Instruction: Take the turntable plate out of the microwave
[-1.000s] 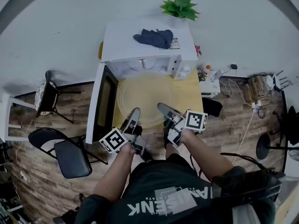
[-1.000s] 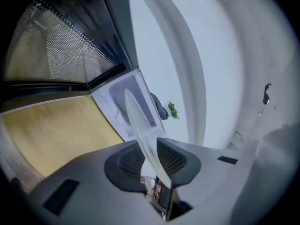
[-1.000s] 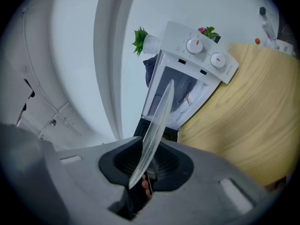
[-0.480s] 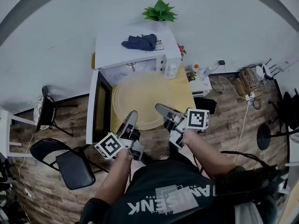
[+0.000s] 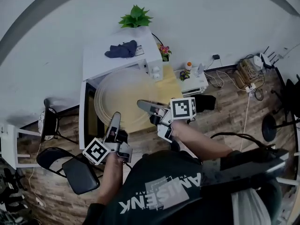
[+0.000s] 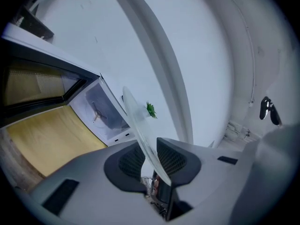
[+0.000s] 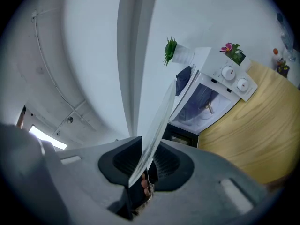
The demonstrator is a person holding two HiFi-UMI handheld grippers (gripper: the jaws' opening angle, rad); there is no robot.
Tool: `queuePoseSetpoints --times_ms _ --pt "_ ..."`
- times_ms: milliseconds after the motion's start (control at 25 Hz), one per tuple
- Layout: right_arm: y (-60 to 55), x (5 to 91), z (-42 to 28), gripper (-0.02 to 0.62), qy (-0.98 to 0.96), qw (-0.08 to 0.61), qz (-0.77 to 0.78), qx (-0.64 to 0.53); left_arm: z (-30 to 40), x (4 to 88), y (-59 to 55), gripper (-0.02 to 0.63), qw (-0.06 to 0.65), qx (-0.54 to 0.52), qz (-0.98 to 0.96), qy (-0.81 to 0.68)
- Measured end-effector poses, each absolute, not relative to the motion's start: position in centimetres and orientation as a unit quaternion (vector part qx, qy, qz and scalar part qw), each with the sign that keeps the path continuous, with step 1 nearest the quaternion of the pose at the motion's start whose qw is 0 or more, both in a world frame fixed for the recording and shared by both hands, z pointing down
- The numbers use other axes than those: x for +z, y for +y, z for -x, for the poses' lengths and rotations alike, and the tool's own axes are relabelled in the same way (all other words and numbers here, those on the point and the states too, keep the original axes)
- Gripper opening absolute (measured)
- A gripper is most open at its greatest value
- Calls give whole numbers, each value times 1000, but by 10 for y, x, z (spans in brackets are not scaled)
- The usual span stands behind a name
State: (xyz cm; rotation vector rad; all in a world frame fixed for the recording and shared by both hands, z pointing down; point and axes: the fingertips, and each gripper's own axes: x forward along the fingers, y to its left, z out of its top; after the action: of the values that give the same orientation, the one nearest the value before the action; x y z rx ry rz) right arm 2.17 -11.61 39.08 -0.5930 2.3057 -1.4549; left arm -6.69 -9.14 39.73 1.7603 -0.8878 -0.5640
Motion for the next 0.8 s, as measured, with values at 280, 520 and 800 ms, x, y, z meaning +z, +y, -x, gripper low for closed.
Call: queuePoseSetpoints --times_ms 280,520,800 --pt "-119 386 -25 74 813 173 192 -522 58 385 -92 78 506 -243 -736 -378" --pt "-117 382 -25 75 815 172 184 -522 56 378 -88 78 505 -250 -732 -383" --pt "-115 381 -23 77 819 167 187 -515 59 379 -86 78 502 -248 -734 -384"
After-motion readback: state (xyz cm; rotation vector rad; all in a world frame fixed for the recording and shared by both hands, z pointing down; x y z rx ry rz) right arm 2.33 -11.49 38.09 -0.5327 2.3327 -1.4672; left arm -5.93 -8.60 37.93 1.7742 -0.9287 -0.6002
